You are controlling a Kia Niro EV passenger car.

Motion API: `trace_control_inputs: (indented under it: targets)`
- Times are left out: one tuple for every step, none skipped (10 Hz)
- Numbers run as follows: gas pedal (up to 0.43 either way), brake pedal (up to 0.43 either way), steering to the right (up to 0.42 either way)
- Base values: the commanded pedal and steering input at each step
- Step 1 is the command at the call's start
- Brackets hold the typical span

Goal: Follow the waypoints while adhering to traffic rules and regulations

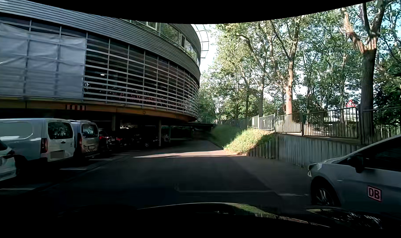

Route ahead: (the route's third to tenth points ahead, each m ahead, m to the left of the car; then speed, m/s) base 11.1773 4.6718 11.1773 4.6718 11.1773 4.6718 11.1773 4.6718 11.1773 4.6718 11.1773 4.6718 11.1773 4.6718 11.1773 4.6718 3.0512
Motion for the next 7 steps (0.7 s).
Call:
trace_control_inputs:
  targets:
    - [0.008,0.000,0.061]
    - [0.008,0.000,0.068]
    - [0.008,0.000,0.077]
    - [0.008,0.000,0.082]
    - [0.008,0.000,0.086]
    - [0.008,0.000,0.092]
    - [0.008,0.000,0.098]
